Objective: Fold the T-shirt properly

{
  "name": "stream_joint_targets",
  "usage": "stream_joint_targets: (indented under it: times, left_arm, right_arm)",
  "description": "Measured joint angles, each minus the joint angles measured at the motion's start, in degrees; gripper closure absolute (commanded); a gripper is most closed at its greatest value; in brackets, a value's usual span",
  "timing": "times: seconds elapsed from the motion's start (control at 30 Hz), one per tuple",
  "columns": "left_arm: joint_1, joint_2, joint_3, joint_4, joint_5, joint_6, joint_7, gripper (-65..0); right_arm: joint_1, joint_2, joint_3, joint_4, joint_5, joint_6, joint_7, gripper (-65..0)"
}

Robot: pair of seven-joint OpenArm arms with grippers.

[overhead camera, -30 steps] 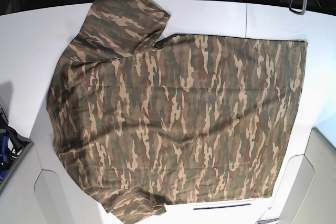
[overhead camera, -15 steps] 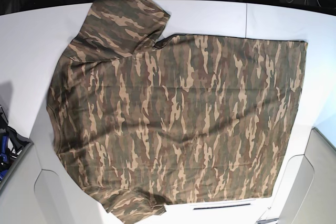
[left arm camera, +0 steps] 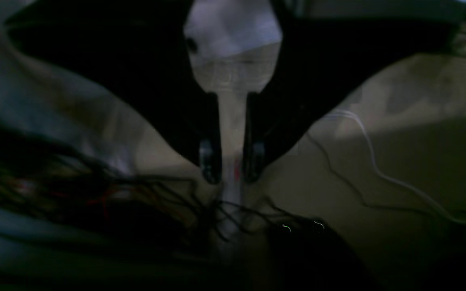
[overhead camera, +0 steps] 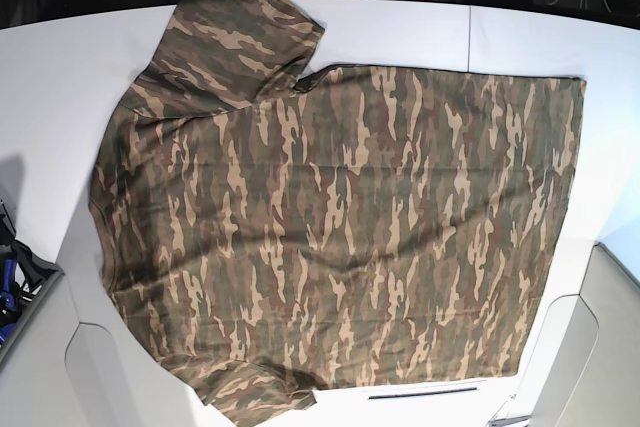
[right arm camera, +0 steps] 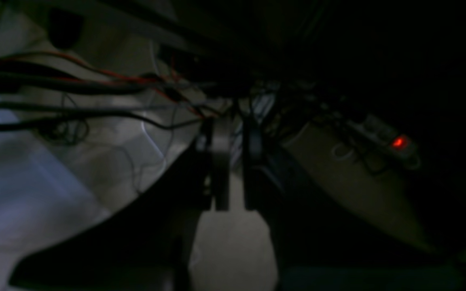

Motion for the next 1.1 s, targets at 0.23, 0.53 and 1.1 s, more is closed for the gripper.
stream_joint_targets:
  times: [0.23, 0.53, 1.1]
  left_arm:
    - [5.6, 0.1, -8.3, 14.8, -5.6, -0.8, 5.4, -13.9]
    - [5.2, 0.1, -18.8, 24.2, -9.6, -3.0, 7.2, -26.7]
    - [4.7, -4.5, -21.3, 25.3, -12.9, -4.8, 5.6, -38.7]
  right_arm:
    - [-6.2, 0.0, 9.6, 16.4, 8.2, 0.6, -4.2, -5.3]
    - [-0.5, -0.1, 17.7, 20.5, 20.9, -0.1, -12.5, -14.3]
    - [8.0, -0.4, 18.8, 17.4, 23.8, -7.9, -19.5, -32.2]
